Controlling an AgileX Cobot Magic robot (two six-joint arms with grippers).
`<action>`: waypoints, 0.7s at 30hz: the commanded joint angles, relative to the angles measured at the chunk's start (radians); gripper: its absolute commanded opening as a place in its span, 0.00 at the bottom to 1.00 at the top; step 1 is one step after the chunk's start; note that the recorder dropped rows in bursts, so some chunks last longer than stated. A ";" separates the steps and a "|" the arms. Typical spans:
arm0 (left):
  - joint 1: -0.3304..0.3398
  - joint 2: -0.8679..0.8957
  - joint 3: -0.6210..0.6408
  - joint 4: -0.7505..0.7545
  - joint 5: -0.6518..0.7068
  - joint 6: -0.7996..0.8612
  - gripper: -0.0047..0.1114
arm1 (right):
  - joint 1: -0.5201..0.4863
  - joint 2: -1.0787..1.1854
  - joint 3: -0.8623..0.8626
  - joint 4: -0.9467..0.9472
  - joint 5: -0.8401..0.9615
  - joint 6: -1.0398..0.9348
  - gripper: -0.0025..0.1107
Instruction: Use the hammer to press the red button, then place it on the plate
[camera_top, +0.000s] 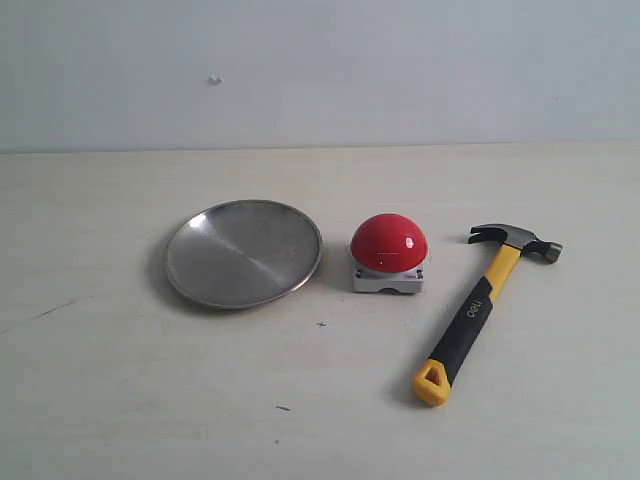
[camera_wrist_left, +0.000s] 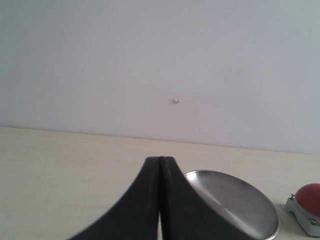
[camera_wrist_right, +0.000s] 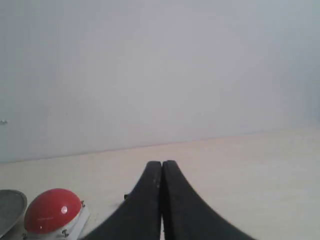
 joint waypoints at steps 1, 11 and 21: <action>0.000 -0.005 0.002 -0.007 0.000 0.003 0.04 | -0.004 -0.006 0.005 0.008 -0.124 -0.002 0.02; 0.000 -0.005 0.002 -0.007 0.000 0.003 0.04 | -0.004 -0.006 0.005 0.024 -0.176 -0.002 0.02; 0.000 -0.005 0.002 -0.007 0.000 0.003 0.04 | -0.004 -0.006 0.005 0.061 -0.064 0.028 0.02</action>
